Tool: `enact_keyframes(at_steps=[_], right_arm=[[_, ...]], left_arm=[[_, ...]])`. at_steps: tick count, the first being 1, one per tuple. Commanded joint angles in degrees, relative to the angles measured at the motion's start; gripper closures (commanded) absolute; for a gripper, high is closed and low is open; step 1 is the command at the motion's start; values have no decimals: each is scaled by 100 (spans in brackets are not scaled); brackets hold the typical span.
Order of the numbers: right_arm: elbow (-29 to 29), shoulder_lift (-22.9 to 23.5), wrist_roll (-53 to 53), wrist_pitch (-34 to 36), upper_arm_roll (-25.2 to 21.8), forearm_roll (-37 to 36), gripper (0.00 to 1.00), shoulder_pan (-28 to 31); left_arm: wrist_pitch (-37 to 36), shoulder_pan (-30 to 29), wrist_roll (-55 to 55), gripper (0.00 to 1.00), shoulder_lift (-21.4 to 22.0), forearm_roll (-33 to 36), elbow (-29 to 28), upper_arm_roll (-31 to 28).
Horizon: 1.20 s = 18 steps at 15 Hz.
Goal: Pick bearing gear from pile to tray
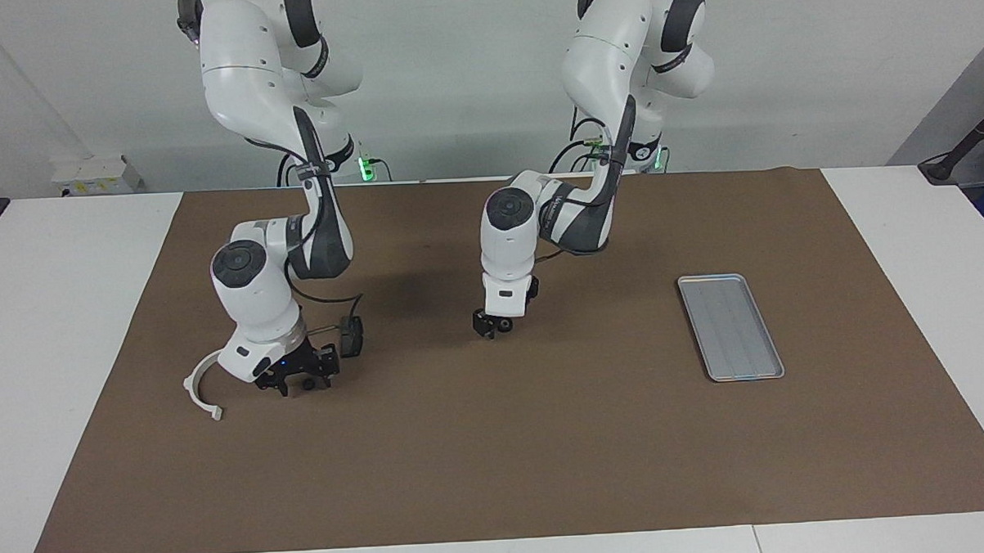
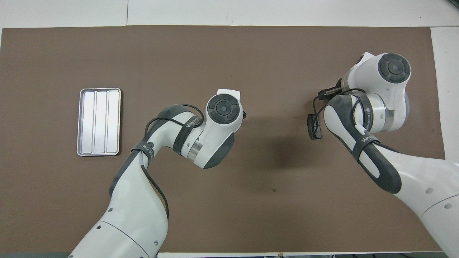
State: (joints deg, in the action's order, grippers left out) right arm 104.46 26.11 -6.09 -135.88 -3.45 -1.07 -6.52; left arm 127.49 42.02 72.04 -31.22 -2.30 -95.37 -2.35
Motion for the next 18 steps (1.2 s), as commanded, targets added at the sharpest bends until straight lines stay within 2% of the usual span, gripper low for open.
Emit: enact_keyframes(at_steps=[1,5,7,8,11,14,18], right_arm=[[84,-19,-85,-158,37,55,44,28],[84,-19,-94,-149,37,55,84,36],[84,-19,-103,-149,37,55,87,36],[92,-19,-103,-149,37,55,87,36],[92,-19,-112,-149,37,55,87,36],[75,-19,-138,-123,37,55,87,45],[-109,-106,-120,175,46,55,87,36]], left_arm=[[162,70,99,29,-33,10,-69,-72],[144,70,99,64,-33,19,-69,-81],[109,52,99,85,-24,19,-69,-81],[109,43,99,89,-24,19,-69,-116],[-74,17,82,94,-15,10,19,-318],[-425,-219,-32,94,309,28,-8,-441],[-1128,-807,-1093,94,677,37,-226,-441]])
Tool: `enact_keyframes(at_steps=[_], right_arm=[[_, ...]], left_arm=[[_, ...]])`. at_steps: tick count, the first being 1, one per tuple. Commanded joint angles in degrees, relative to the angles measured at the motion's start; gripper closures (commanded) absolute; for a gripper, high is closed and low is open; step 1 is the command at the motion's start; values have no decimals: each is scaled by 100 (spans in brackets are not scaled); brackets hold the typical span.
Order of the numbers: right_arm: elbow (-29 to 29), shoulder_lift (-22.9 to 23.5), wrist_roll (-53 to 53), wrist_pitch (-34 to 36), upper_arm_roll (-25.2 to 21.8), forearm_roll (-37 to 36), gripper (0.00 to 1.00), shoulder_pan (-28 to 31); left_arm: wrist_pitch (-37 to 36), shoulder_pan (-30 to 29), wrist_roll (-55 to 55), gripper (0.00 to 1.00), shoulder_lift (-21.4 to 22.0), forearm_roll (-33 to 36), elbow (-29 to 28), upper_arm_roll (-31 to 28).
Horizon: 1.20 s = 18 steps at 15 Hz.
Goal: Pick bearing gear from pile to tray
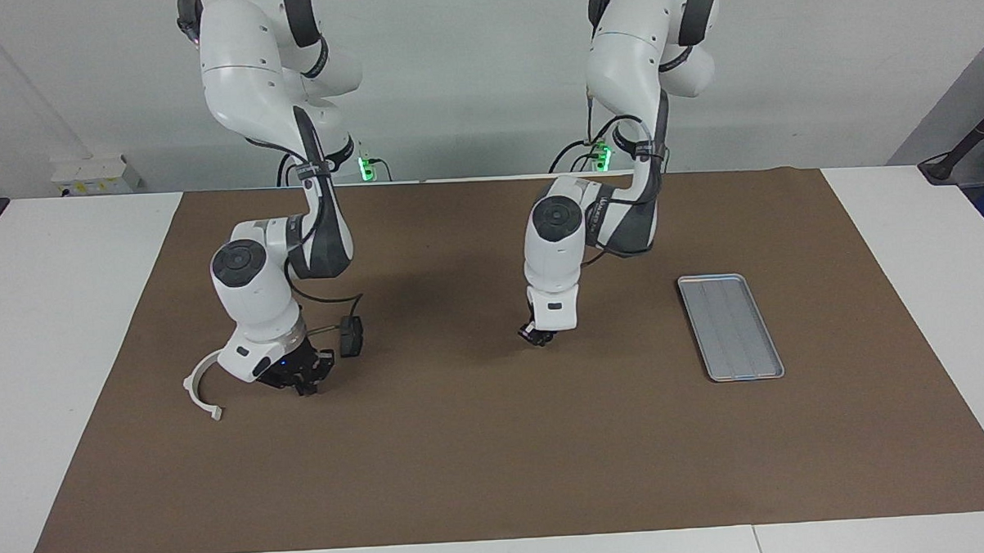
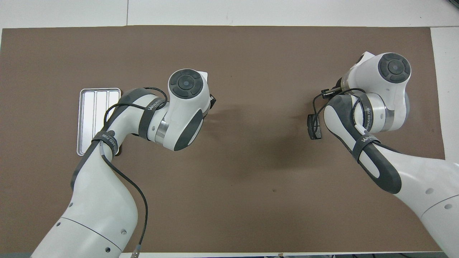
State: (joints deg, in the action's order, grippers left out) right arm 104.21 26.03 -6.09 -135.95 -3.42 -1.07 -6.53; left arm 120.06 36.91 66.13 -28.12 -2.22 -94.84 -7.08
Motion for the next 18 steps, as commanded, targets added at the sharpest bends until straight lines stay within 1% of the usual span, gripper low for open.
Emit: enact_keyframes(at_steps=[1,3,4,5,7,8,10,12,14,16,18], right_arm=[[-189,-116,-112,357,43,55,87,29],[-357,-133,-112,577,43,55,87,29],[-366,-142,-103,587,43,55,87,29],[-366,-151,-103,596,43,55,87,29],[-392,-256,80,744,95,63,88,-58],[-488,-318,412,945,191,64,90,-120],[-996,-327,958,1550,358,55,90,-252],[-1314,-318,1485,1860,377,55,91,-523],[-1359,-344,2083,1888,377,55,93,-875],[-1395,-345,2776,1870,377,-15,93,-1340],[-1491,-345,3428,1870,368,-59,93,-1701]], left_arm=[[-474,-499,-748,94,621,29,-533,32],[-335,-982,-1529,93,1349,29,-1253,32],[-378,-1280,-1994,93,1622,29,-1473,32],[-404,-1492,-2364,93,1790,29,-1597,32],[-352,-1879,-3032,92,1854,20,-1721,32],[-326,-2098,-3540,92,1880,20,-1791,32],[-195,-2451,-4264,92,1941,29,-1984,32],[392,-2671,-4704,92,1976,20,-2239,32],[597,-2803,-5003,92,2047,29,-2538,32],[702,-2865,-5198,92,2021,20,-2600,32],[861,-2883,-5119,91,1994,12,-2688,40]])
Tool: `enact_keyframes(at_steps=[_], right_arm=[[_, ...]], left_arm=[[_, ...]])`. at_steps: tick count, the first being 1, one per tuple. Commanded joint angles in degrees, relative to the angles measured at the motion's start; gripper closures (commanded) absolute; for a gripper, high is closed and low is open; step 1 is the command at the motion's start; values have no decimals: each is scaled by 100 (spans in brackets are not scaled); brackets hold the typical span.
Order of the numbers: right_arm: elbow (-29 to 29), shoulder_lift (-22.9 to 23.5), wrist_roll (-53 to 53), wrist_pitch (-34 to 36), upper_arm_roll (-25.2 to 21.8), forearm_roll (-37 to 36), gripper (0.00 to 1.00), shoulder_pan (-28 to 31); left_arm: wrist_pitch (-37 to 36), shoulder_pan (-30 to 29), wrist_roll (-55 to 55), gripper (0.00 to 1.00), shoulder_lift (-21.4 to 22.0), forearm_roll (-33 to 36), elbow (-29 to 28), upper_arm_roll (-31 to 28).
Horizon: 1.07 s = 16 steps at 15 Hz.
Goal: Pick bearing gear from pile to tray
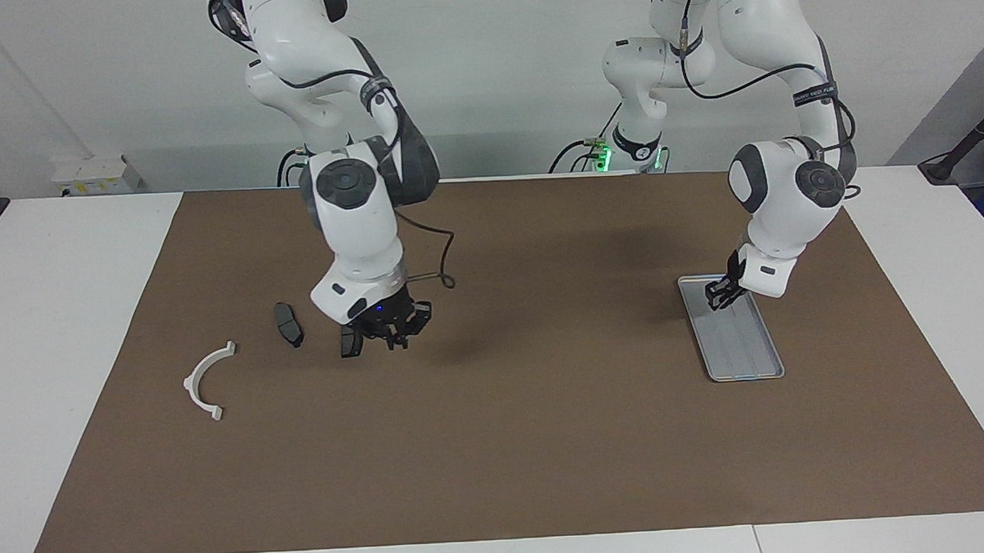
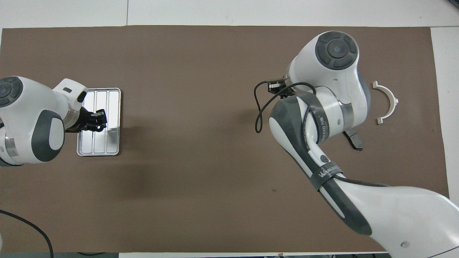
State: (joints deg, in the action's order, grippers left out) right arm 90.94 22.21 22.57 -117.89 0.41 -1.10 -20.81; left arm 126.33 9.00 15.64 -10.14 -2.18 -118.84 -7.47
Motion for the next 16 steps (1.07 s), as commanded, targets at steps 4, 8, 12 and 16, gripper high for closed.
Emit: enact_keyframes(at_steps=[4,8,12,16], right_arm=[[-200,178,1670,-67,-15,-197,93,-1064],[-234,599,2269,-444,-24,-321,93,-1434],[-542,978,2577,-620,-6,-435,93,-1540],[-534,1171,2691,-910,-15,-444,93,-1558]], left_arm=[[427,-91,-70,90,162,7,-481,79],[498,-91,-43,89,171,-2,-674,79],[761,-65,18,88,188,-11,-938,79],[893,-83,0,86,180,-28,-956,88]])
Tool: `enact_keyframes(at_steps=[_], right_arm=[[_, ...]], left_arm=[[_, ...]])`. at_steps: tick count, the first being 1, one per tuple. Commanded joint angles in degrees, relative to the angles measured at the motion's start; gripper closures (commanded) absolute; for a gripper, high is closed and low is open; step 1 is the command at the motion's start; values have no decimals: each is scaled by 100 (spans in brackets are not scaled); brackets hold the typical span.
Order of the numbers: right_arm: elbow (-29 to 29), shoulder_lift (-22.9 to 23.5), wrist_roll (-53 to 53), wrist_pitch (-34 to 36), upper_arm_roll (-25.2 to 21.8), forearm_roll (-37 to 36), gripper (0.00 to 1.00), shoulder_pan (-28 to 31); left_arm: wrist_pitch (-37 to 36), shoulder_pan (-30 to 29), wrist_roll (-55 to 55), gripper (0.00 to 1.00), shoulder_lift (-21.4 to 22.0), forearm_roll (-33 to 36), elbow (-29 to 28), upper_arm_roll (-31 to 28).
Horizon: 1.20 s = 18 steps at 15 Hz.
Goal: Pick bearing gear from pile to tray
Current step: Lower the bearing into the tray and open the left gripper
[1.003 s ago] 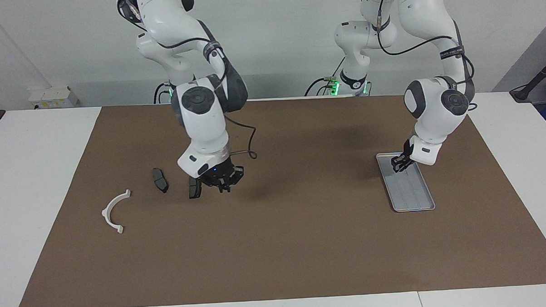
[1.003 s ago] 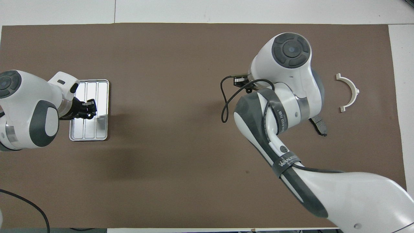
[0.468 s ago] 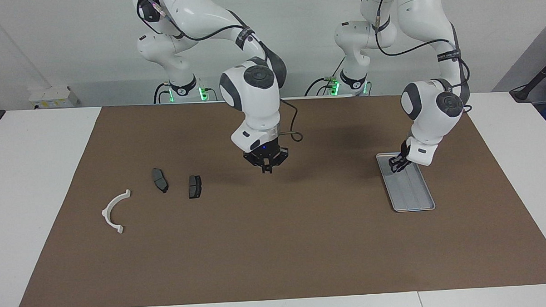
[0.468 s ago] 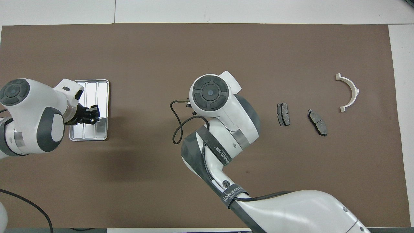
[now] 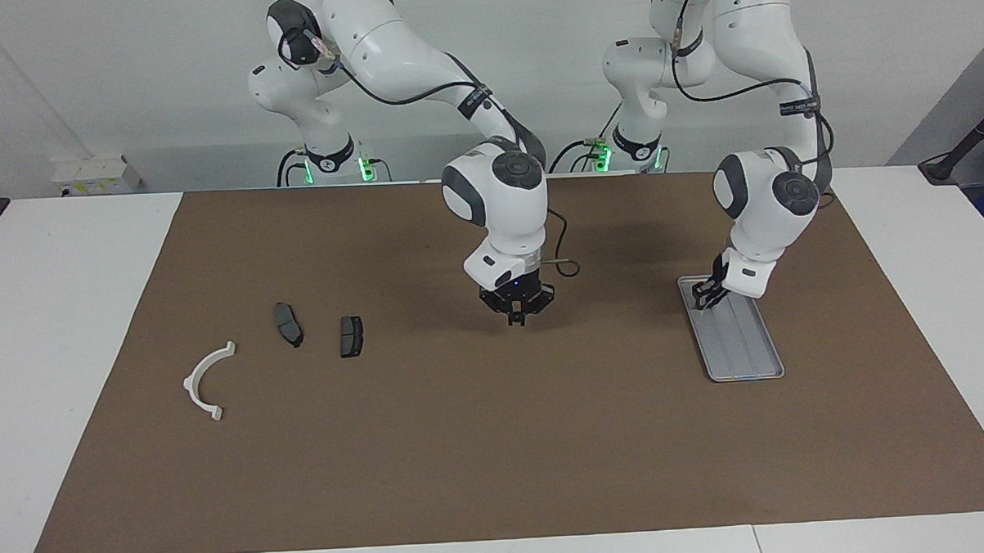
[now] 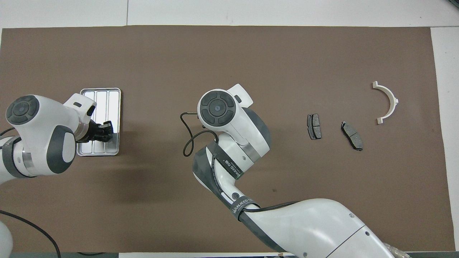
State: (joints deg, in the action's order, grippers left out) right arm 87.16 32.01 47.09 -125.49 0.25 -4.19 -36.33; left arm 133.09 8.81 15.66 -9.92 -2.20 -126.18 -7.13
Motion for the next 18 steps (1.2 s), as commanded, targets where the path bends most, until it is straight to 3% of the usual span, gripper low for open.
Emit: enact_keyframes(at_steps=[1,2,5,9,13,17,18], right_arm=[[-164,235,265,-264,10,-160,93,-6],[-155,261,265,-344,10,-178,93,-6],[-94,253,256,-485,10,-196,93,3],[81,279,256,-730,10,-205,93,20],[179,279,195,-793,10,-205,94,64],[337,279,177,-1012,10,-205,92,82],[363,279,177,-1030,10,-205,77,99]], left_arm=[[235,-64,-1,86,157,-34,-249,53],[252,-64,-1,79,157,-34,-258,53],[253,-55,-10,28,157,-34,-258,53],[-79,-46,-19,28,148,-34,75,45],[-1012,-64,16,28,-97,-52,1120,45],[-978,94,420,27,-142,-157,1280,62],[-978,129,456,24,-142,-157,1289,62]])
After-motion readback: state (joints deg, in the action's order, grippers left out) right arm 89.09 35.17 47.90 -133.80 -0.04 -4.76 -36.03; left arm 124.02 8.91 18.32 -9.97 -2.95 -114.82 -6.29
